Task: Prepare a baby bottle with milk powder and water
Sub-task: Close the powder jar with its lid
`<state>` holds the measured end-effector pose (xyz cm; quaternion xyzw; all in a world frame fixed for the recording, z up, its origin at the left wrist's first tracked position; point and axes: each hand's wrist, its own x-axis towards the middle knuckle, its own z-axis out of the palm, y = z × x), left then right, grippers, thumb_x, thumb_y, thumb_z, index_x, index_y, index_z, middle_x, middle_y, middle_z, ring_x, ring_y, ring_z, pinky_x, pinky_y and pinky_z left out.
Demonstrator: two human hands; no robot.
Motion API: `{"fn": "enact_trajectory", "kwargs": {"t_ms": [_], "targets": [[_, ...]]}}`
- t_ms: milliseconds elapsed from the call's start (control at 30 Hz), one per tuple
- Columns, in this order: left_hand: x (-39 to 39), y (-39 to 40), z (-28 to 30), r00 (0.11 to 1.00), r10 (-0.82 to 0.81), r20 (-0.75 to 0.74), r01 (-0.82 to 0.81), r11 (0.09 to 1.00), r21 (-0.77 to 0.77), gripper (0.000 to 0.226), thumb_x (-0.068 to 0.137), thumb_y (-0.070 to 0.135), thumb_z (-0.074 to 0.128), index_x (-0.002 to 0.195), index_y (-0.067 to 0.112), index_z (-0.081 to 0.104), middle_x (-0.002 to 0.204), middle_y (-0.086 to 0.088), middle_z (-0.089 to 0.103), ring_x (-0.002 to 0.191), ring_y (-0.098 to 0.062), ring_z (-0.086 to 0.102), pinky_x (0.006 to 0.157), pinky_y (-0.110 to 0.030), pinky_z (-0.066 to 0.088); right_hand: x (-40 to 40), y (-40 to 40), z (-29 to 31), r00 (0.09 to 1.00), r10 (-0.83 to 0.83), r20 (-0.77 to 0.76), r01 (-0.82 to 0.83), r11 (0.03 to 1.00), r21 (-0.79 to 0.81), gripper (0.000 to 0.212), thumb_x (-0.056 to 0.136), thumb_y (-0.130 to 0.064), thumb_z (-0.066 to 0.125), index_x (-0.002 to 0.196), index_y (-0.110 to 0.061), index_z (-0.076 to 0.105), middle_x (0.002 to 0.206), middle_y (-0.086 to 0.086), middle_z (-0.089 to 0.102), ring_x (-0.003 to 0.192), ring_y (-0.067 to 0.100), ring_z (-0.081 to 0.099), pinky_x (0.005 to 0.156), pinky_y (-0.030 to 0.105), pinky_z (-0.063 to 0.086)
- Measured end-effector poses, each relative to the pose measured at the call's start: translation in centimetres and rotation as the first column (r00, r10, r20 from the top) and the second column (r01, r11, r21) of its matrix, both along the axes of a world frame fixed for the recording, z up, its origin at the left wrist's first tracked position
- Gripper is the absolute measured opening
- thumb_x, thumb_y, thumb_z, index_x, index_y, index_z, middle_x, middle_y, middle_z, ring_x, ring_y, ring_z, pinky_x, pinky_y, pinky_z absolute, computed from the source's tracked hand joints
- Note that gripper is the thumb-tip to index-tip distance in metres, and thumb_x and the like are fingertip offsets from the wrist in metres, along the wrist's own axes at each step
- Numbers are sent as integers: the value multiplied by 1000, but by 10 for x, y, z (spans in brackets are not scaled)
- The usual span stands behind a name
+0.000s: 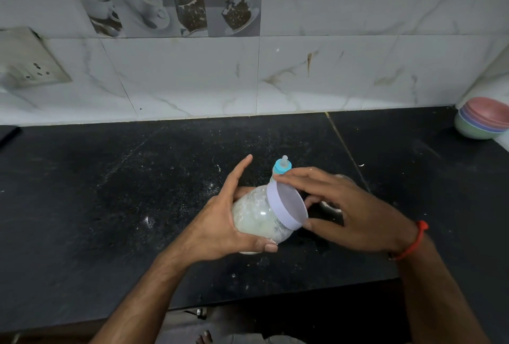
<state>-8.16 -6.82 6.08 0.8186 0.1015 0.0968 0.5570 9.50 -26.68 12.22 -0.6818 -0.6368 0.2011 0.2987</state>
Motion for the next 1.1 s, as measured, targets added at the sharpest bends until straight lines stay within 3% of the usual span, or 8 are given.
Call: {"fn": "enact_trajectory", "kwargs": {"t_ms": [200, 367, 467, 567, 700, 800, 967, 1100], "targets": [[5, 6, 4, 998, -60, -7, 59, 992, -107, 136, 55, 32, 98, 159, 50, 11, 132, 6, 69, 119, -20, 69, 104, -50, 55, -1, 2, 7, 994, -103, 40, 102, 995, 20, 72, 89, -51, 69, 153, -30, 44, 124, -11, 59, 92, 14, 68, 79, 28, 58], [11, 3, 8, 995, -99, 14, 100, 982, -161, 131, 56, 34, 99, 159, 43, 19, 132, 3, 69, 117, -24, 71, 102, -49, 57, -17, 14, 5, 829, -492, 266, 475, 870, 131, 89, 80, -95, 19, 112, -31, 71, 72, -9, 66, 64, 2, 60, 59, 22, 45], [13, 5, 12, 992, -129, -1, 125, 962, -243, 125, 55, 50, 98, 157, 37, 27, 135, 5, 67, 122, -26, 68, 101, -45, 57, -8, 4, 8, 921, -343, 184, 314, 934, 169, 81, 86, -87, 34, 145, -34, 52, 119, -13, 63, 102, -8, 58, 79, 16, 43], [12, 5, 15, 981, -192, -23, 174, 929, -326, 113, 58, 52, 96, 152, 25, 38, 140, -2, 62, 126, -28, 64, 99, -41, 56, 1, -1, 9, 997, 12, 74, -22, 989, 146, 67, 92, -54, 63, 152, -31, 45, 148, -6, 47, 138, 17, 47, 103, 36, 47], [12, 3, 14, 975, -218, -49, 183, 907, -380, 108, 60, 52, 96, 148, 19, 43, 135, -6, 65, 119, -28, 68, 94, -37, 57, -18, 15, -12, 956, -258, 141, 203, 926, 319, 62, 95, -68, 48, 127, -19, 66, 108, -16, 60, 98, -7, 57, 85, 14, 43], [12, 4, 11, 974, -217, -68, 175, 907, -384, 107, 58, 55, 95, 145, 18, 45, 134, -6, 66, 117, -26, 69, 92, -36, 57, -25, 17, -10, 936, -340, 90, 320, 929, 183, 84, 88, -88, 24, 130, -25, 61, 90, -17, 61, 76, -3, 56, 72, 22, 44], [7, 15, 13, 946, -312, -85, 232, 837, -495, 102, 65, 57, 91, 143, 5, 49, 124, -14, 69, 109, -25, 69, 91, -35, 57, -12, 6, 4, 997, -19, 80, 3, 982, 187, 69, 93, -42, 68, 152, -16, 44, 111, -39, 52, 93, -15, 54, 81, 6, 38], [8, 10, 16, 933, -352, -72, 270, 819, -506, 95, 70, 57, 88, 139, 2, 53, 118, -10, 72, 104, -22, 70, 87, -31, 57, -28, 16, -6, 898, -381, 219, 349, 922, 170, 75, 73, -94, 43, 115, -34, 60, 65, -23, 52, 61, -4, 52, 63, 24, 45]]}}
